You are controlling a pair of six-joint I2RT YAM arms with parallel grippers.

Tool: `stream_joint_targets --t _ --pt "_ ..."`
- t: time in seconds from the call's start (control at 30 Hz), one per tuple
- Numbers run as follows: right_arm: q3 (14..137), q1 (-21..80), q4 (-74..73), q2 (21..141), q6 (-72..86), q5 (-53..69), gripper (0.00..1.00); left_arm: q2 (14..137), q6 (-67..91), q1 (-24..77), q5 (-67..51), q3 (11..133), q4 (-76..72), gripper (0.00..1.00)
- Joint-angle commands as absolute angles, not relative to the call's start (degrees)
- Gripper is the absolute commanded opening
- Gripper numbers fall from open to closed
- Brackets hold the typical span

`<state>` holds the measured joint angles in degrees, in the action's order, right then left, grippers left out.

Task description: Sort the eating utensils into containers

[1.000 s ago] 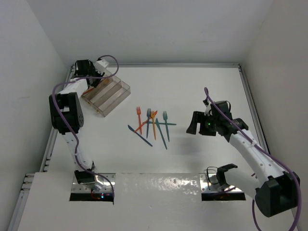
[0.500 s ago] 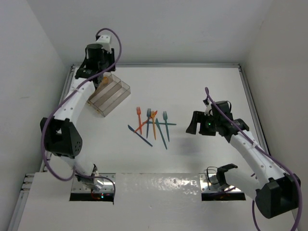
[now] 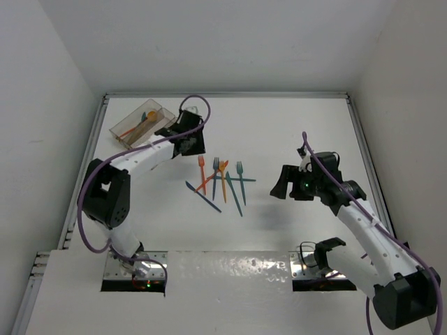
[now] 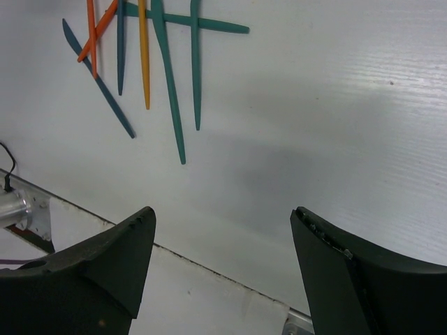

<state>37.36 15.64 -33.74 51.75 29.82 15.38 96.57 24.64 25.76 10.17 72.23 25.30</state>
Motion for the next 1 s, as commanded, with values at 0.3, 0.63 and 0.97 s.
stream_joint_targets --t 0.3,0.63,0.97 --pt "36.6 15.8 -35.0 47.8 30.3 15.4 0.78 106.3 30.4 29.0 12.4 69.4 22.1 0.34" --pt "36.0 15.8 -35.1 47.4 30.9 14.9 0.78 110.6 30.0 29.0 10.6 69.6 21.7 0.19" --pt "36.3 15.8 -34.1 47.8 31.2 14.9 0.78 106.0 21.8 28.9 10.7 74.8 22.4 0.0"
